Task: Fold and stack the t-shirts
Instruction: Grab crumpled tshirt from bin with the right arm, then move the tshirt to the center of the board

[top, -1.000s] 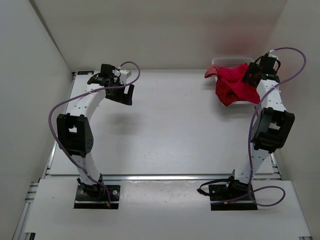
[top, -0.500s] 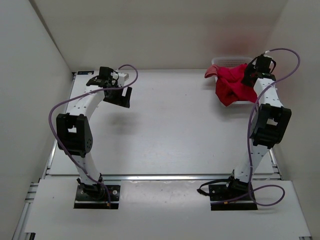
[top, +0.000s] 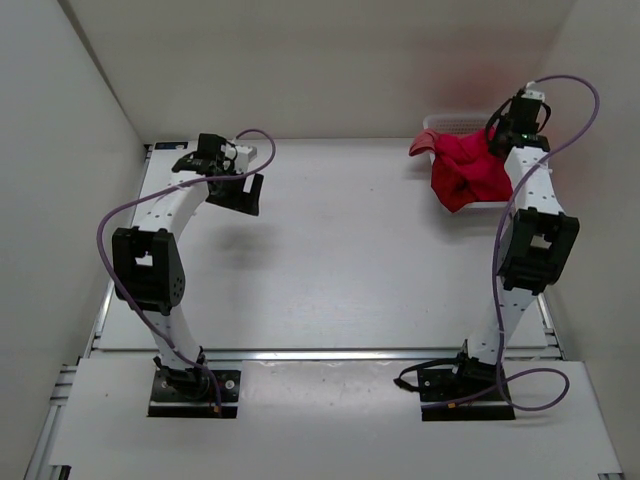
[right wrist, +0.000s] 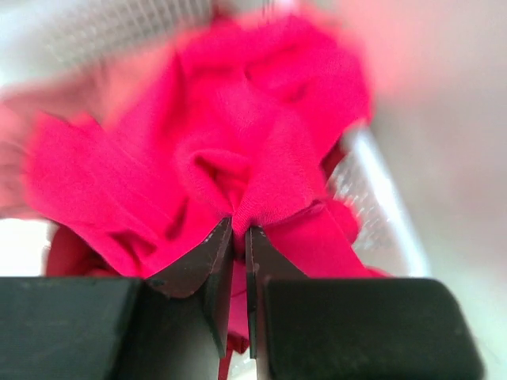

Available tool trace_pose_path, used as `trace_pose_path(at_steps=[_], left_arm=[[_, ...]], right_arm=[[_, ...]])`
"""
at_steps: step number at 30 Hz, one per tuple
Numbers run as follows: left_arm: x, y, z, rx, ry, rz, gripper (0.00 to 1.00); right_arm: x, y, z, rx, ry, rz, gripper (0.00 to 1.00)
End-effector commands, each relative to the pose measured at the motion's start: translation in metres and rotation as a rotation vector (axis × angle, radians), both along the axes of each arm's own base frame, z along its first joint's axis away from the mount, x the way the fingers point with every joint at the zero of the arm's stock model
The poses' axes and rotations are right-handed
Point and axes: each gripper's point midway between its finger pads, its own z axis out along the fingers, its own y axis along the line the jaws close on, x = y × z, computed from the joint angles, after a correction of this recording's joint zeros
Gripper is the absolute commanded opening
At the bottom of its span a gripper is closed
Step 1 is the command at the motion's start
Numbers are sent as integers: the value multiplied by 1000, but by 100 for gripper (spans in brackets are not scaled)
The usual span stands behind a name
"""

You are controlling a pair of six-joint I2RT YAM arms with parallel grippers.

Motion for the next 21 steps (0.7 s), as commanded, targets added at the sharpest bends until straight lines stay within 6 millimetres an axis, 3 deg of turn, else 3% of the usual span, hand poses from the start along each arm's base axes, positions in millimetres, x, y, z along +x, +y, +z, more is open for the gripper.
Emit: trace_pose_path(at_steps=[1, 3, 4, 5, 6, 9, 13, 15, 16, 18, 21], left_arm=[[15, 0, 38, -34, -110, 0, 98], [18, 3, 47, -38, -131, 8, 99], [20, 3, 48, -34, -137, 4, 99], [23, 4, 51, -36, -152, 14, 98], [24, 6, 55, -36, -162, 16, 98], [33, 10, 72, -49, -219, 39, 99], [45, 31, 101, -76, -293, 111, 99], [46, 41, 114, -101, -319, 135, 98], [48, 45, 119, -100, -335, 147, 99], [50, 67, 134, -88, -375, 187, 98], [50, 82, 143, -57, -411, 205, 99]], right_arm=[[7, -4, 160, -204, -342, -18, 0], [0, 1, 222, -287, -465, -6, 0], [1, 7, 236, -307, -503, 6, 0], [-3, 10, 270, -341, -583, 6, 1], [-10, 24, 302, -363, -654, 37, 0], [-26, 72, 369, -389, -839, 152, 0], [-61, 161, 423, -275, -1032, 455, 0], [-80, 210, 440, -186, -1111, 634, 0], [-92, 222, 452, -172, -1148, 675, 0], [-125, 266, 478, -121, -1246, 832, 0], [-165, 303, 502, 21, -1351, 996, 0]])
